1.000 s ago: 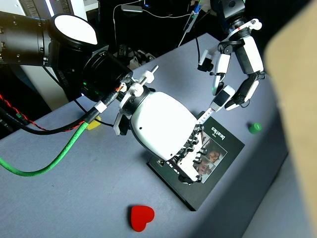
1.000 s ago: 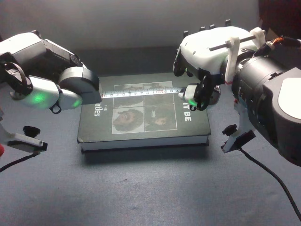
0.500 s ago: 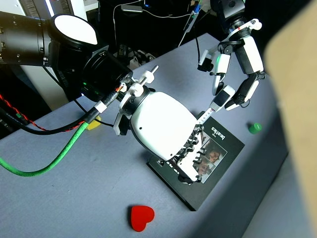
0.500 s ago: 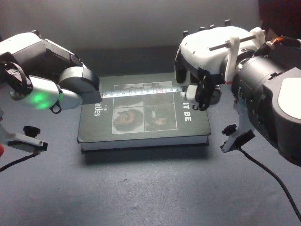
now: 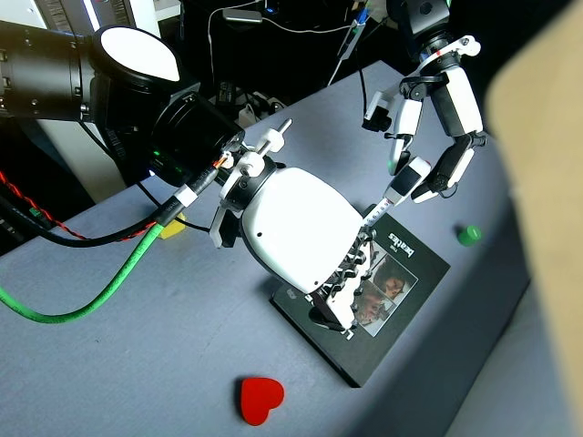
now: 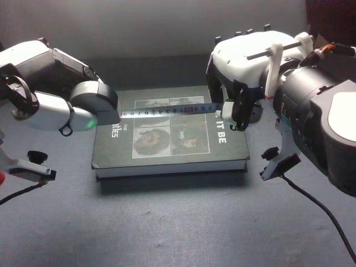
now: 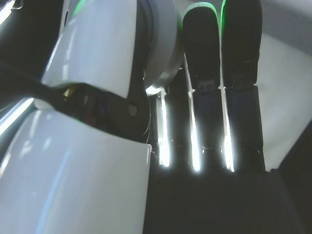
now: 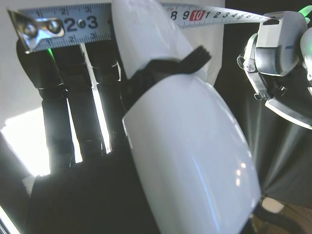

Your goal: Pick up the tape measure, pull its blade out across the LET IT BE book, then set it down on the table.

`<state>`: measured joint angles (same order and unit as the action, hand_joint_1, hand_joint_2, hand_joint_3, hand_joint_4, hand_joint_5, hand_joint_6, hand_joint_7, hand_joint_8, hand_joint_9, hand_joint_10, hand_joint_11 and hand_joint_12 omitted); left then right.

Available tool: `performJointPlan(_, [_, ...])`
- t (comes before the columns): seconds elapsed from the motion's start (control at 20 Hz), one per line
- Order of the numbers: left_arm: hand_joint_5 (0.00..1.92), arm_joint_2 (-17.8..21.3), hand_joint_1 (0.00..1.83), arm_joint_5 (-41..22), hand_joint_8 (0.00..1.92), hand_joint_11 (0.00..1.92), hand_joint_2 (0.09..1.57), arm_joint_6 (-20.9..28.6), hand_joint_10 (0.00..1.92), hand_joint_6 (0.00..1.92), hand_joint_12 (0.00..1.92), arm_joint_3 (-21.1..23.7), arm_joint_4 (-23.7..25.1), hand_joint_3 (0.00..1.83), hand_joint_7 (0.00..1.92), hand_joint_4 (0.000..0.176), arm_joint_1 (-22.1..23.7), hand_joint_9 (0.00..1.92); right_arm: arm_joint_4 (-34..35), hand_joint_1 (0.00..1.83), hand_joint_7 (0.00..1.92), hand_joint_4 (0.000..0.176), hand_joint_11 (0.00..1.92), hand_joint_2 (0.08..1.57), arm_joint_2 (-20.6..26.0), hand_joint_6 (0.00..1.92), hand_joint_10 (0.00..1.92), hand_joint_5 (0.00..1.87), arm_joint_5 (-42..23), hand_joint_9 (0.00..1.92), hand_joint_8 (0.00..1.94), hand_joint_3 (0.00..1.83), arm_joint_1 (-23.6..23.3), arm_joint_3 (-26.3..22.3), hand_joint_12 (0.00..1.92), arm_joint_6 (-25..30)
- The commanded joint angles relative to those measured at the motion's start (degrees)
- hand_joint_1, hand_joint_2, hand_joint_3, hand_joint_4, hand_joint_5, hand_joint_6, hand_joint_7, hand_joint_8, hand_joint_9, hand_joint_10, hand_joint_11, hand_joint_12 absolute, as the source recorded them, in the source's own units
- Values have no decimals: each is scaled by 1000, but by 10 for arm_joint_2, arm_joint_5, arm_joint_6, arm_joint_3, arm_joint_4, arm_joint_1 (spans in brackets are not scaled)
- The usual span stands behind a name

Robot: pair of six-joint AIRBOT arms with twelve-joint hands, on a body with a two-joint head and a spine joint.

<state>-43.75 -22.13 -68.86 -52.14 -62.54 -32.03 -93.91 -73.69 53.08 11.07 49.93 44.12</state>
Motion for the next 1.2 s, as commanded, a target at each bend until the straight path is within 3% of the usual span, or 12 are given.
performJointPlan(0.0, [989, 4, 1382, -42, 960, 998, 1094, 8, 1132, 839, 970, -2, 12, 0, 949, 0, 4, 1023, -49, 1197, 960, 19, 612, 1148, 4, 1108, 867, 884, 17, 833, 1081, 1, -1, -1, 1388, 3])
performJointPlan(0.1, [987, 4, 1382, -43, 954, 998, 1094, 8, 1133, 847, 970, -2, 13, 0, 951, 0, 4, 1020, -49, 1196, 955, 9, 601, 1155, 10, 1126, 885, 861, 15, 820, 1103, 1, 0, -1, 1395, 3])
performJointPlan(0.35, [986, 4, 1382, -44, 960, 1004, 1094, 8, 1137, 843, 972, -2, 13, 0, 950, 0, 4, 1019, -49, 1193, 946, 22, 606, 1154, 40, 1133, 890, 873, -15, 824, 1096, 0, 15, -1, 1397, 2])
performJointPlan(0.5, [989, 4, 1379, -44, 977, 989, 1100, 8, 1159, 854, 983, -3, 14, 0, 923, 0, 4, 1007, -49, 1194, 954, 19, 609, 1155, 60, 1150, 892, 863, -30, 825, 1080, 0, 24, -1, 1397, 1])
performJointPlan(0.55, [988, 4, 1379, -44, 978, 989, 1101, 8, 1160, 854, 983, -3, 14, 0, 923, 0, 4, 1006, -49, 1195, 957, 16, 609, 1155, 63, 1151, 893, 859, -33, 825, 1081, 0, 25, -1, 1397, 1])
performJointPlan(0.6, [982, 4, 1379, -44, 984, 990, 1101, 8, 1152, 859, 985, -4, 14, 0, 919, 0, 4, 1014, -49, 1197, 968, 2, 606, 1156, 67, 1155, 894, 844, -36, 825, 1080, 1, 26, -1, 1395, 2])
performJointPlan(0.7, [982, 3, 1380, -44, 986, 992, 1101, 8, 1150, 861, 986, -5, 14, 0, 917, 0, 6, 1015, -49, 1194, 946, 22, 602, 1155, 77, 1141, 895, 871, -44, 823, 1092, 0, 30, -1, 1394, 3])
performJointPlan(0.75, [986, 3, 1380, -44, 986, 1006, 1101, 8, 1154, 856, 991, -5, 14, 0, 919, 0, 6, 1012, -49, 1194, 944, 24, 601, 1155, 82, 1138, 895, 874, -48, 823, 1093, 0, 30, -1, 1394, 3])
performJointPlan(0.85, [979, 3, 1381, -44, 982, 1007, 1100, 8, 1155, 853, 990, -5, 14, 0, 932, 0, 7, 1013, -49, 1195, 953, 16, 607, 1155, 90, 1138, 897, 865, -54, 826, 1092, 0, 30, -1, 1397, 5])
performJointPlan(1.15, [979, 3, 1381, -44, 975, 1005, 1098, 10, 1153, 849, 992, -5, 14, 0, 940, 0, 7, 1013, -69, 1196, 956, 13, 600, 1155, 114, 1136, 891, 863, -74, 808, 1091, 0, 30, 2, 1395, 13])
